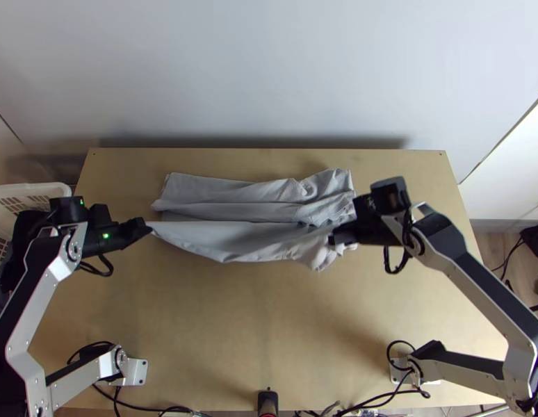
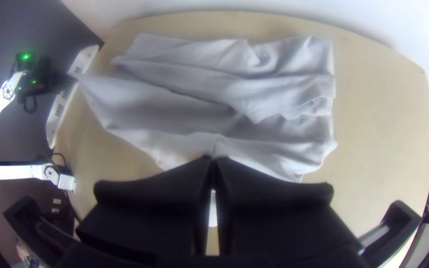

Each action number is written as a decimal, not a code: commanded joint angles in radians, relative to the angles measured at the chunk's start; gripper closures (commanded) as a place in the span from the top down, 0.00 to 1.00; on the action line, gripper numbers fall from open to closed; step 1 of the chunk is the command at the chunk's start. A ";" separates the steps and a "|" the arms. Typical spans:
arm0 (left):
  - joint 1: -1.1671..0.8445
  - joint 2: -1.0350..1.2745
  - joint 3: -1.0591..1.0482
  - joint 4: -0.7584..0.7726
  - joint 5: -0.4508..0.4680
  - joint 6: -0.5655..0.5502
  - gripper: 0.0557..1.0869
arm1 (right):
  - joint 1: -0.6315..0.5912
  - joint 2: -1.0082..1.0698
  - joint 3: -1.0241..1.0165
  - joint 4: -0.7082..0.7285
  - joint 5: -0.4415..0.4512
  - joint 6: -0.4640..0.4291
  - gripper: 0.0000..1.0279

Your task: Fold the t-shirt

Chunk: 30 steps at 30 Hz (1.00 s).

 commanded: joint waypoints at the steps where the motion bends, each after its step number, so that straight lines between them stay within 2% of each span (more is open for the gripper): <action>1: -0.018 0.121 0.077 0.037 -0.008 -0.044 0.04 | -0.092 0.070 0.077 0.062 0.000 0.021 0.03; 5: -0.037 0.226 0.125 0.046 -0.048 -0.075 0.04 | -0.152 0.135 0.100 0.111 0.000 0.064 0.03; 15: -0.060 0.374 0.255 0.074 -0.048 -0.143 0.04 | -0.184 0.308 0.206 0.191 0.014 0.087 0.03; 22: -0.043 0.473 0.355 0.074 -0.056 -0.161 0.04 | -0.215 0.439 0.336 0.201 0.030 0.111 0.03; 30: -0.043 0.574 0.383 0.075 -0.064 -0.159 0.04 | -0.249 0.569 0.379 0.208 0.040 0.136 0.03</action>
